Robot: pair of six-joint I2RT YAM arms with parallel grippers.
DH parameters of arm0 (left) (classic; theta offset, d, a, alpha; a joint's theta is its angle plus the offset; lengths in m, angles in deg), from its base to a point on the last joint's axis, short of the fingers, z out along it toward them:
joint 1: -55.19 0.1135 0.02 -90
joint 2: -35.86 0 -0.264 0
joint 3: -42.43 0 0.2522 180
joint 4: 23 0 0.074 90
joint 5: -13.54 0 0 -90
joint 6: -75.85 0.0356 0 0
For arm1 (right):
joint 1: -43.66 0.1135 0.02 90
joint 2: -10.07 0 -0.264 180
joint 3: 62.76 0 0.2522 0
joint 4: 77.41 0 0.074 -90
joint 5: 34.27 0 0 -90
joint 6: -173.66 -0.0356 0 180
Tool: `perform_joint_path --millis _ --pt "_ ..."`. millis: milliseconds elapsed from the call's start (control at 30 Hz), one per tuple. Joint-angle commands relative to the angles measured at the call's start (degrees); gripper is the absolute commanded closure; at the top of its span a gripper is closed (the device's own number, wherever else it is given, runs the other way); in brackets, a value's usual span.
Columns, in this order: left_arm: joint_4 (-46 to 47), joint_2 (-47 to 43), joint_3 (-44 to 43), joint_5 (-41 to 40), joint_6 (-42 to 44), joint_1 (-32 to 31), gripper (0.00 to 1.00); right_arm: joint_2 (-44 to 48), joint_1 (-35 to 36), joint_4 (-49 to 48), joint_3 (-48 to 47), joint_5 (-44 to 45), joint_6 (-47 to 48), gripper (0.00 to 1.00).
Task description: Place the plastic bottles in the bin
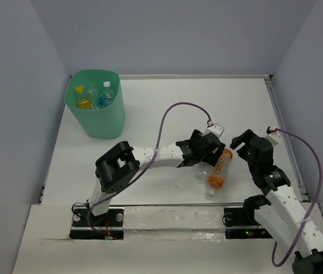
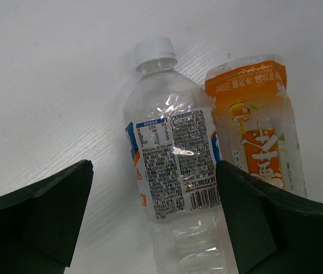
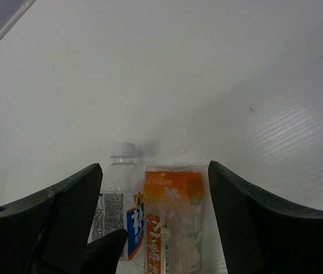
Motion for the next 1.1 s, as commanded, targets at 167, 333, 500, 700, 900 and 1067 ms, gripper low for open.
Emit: perform_joint_path --millis 167,333,500,700,900,1067 --pt "0.8 2.0 -3.2 -0.4 0.5 -0.3 0.01 1.3 -0.4 0.2 4.8 -7.6 -4.1 0.15" --pt "1.4 3.6 -3.0 -1.4 0.7 0.0 0.05 0.0 -0.4 -0.4 7.5 -9.1 -6.3 0.11" --pt "3.3 3.3 -0.9 -0.6 0.6 2.0 0.12 -3.7 -0.4 -2.5 8.2 -11.3 -6.4 0.11" --pt "7.4 0.8 3.5 0.9 0.2 4.4 0.23 -9.4 -0.4 -7.7 8.6 -16.4 -4.6 0.11" --pt "9.9 -2.1 7.2 1.4 0.0 5.7 0.44 -15.0 -0.4 -11.7 9.4 -20.1 -3.9 0.11" --pt "11.6 -5.7 11.0 1.6 -1.0 7.5 0.50 -17.8 -0.4 -14.2 9.7 -21.1 -3.7 0.11"
